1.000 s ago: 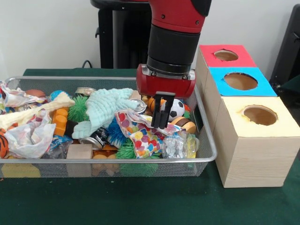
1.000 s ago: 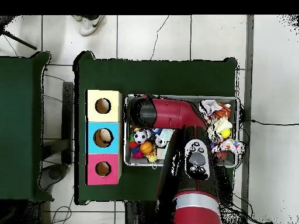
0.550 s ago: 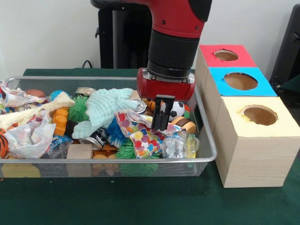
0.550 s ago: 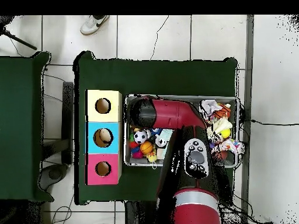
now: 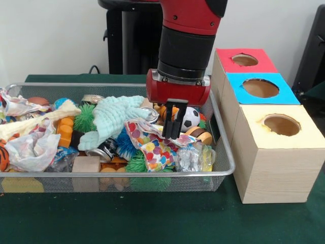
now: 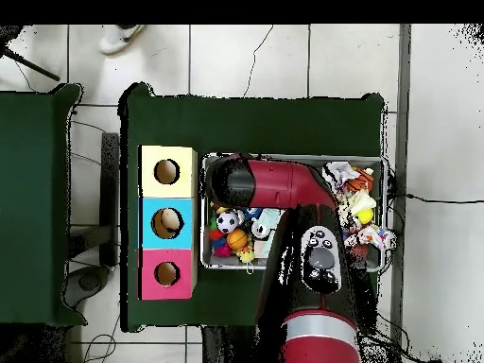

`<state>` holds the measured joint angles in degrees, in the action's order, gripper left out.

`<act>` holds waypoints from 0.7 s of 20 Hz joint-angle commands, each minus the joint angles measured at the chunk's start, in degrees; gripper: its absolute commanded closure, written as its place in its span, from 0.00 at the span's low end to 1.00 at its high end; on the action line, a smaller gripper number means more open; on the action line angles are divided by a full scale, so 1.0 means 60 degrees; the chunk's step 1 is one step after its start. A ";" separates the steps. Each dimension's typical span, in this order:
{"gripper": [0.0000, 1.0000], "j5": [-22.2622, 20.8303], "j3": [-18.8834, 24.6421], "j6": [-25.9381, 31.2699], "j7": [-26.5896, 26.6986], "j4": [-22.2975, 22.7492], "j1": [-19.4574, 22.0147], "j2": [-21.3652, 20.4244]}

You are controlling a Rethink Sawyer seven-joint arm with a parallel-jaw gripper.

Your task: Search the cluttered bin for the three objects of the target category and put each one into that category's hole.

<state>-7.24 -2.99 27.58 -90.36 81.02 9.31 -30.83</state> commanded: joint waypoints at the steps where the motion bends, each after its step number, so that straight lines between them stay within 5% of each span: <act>1: 1.00 -0.0075 0.0508 0.1085 -0.0518 0.0770 0.0337 0.0075; 13: 1.00 0.0051 0.0343 0.0599 -0.1216 0.0689 -0.0081 0.0362; 14: 0.00 0.0017 0.0369 0.0386 -0.1205 0.0747 -0.0051 0.0343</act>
<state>-7.25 -3.10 27.59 -90.36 81.04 8.52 -31.40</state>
